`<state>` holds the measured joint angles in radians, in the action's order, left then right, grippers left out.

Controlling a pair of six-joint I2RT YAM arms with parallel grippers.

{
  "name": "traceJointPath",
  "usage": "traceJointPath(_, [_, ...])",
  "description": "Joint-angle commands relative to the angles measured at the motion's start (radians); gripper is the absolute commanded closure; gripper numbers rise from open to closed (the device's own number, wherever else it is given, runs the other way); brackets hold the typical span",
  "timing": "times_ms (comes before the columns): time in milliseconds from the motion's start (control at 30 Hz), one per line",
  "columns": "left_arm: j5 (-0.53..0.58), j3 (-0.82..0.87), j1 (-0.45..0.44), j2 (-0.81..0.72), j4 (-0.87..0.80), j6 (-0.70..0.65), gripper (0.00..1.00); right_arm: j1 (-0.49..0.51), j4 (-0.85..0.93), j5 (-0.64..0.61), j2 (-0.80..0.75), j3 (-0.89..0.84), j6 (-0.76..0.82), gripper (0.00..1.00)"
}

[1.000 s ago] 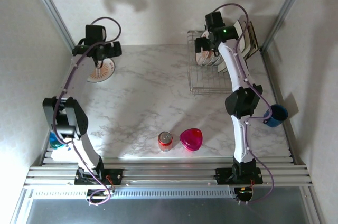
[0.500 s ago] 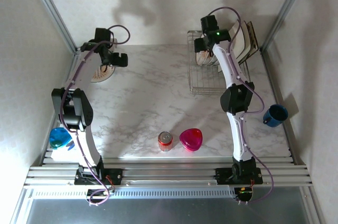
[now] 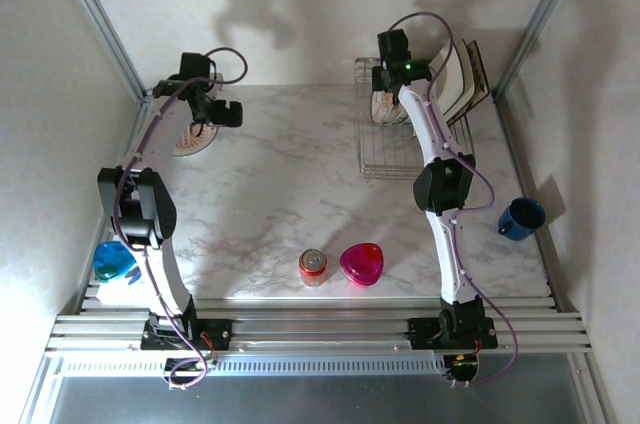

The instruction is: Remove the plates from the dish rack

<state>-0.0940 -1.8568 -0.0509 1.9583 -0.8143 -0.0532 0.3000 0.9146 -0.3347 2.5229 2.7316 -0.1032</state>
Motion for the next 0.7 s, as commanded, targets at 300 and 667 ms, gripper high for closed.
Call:
traceJointPath(300, [0.007,-0.005,-0.009,-0.047,-0.033,-0.017,0.01,0.004,-0.065,-0.056,0.051,0.034,-0.029,0.59])
traceJointPath(667, [0.011,0.001,-0.009,-0.055,-0.033,-0.014,0.01,0.004,-0.067,-0.06,0.042,0.034,-0.041,0.8])
